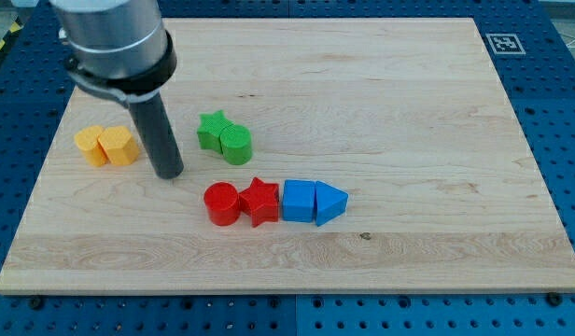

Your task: Move your arm closer to the blue triangle

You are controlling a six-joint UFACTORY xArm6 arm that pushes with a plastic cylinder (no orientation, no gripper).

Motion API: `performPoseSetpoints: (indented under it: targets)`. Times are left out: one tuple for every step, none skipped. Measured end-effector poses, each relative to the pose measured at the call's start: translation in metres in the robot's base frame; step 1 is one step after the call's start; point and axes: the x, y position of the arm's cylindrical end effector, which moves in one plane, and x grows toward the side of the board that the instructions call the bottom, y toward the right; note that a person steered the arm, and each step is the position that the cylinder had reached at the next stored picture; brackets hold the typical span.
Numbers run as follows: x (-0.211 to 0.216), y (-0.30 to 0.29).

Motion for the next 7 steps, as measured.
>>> performPoseSetpoints:
  targets:
    - [0.031,0.000]
    - [0.051,0.000]
    - [0.051,0.002]
    - [0.051,0.005]
    - [0.065,0.019]
    - [0.078,0.062]
    - [0.078,0.111]
